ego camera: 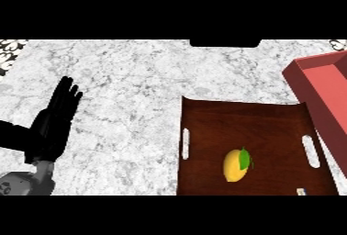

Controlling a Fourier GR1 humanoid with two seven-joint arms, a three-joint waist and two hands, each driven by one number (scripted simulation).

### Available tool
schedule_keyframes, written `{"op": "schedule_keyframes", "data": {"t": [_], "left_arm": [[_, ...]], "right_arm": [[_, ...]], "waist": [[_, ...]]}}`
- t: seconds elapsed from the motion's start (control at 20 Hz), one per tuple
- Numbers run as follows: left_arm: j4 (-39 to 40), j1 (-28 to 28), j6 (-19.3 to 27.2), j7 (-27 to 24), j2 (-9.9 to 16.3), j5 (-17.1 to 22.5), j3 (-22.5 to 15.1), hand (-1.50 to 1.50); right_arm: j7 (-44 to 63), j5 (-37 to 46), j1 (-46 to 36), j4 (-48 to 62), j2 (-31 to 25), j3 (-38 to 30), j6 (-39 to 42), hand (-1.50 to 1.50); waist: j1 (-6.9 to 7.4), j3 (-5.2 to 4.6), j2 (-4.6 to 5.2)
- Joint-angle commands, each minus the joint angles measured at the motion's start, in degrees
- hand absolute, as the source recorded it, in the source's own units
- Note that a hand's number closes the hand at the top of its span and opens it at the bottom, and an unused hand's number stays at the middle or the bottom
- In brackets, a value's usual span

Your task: Pick the lemon from the tray and place it in the cardboard box

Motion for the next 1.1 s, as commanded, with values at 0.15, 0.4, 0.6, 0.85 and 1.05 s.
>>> {"op": "schedule_keyframes", "data": {"t": [0.15, 0.4, 0.6, 0.85, 1.05], "left_arm": [[0.51, -1.75, -1.67, 0.73, -0.70, 0.12, 0.53, 0.00], [-0.24, -1.54, -1.29, 2.57, -0.54, -0.08, 1.33, 0.00], [2.01, -3.79, -1.21, 3.76, -1.79, -1.02, 2.58, 0.00], [0.09, 1.17, -1.46, 0.68, -3.05, -3.53, 1.62, 0.00], [-0.30, -1.30, -1.32, 4.59, -2.33, -3.96, 3.24, 0.00]], "right_arm": [[20.83, 9.74, -11.67, -9.37, -0.32, 5.79, 2.91, -1.50], [35.16, 12.47, -19.27, -8.57, -3.42, 5.81, 6.43, -1.50], [40.75, 12.15, -31.04, -2.83, 0.01, 8.41, 8.41, -1.50], [45.62, 21.10, -38.09, 3.29, 8.04, 15.84, 10.45, -1.50], [45.63, 22.90, -40.97, 6.66, 12.25, 14.01, 13.35, -1.50]], "waist": [[1.25, 0.08, -0.13], [0.71, 0.09, -0.45], [-0.18, 0.30, -0.71], [-0.33, 0.30, -0.89], [-0.67, 0.37, -0.92]]}}
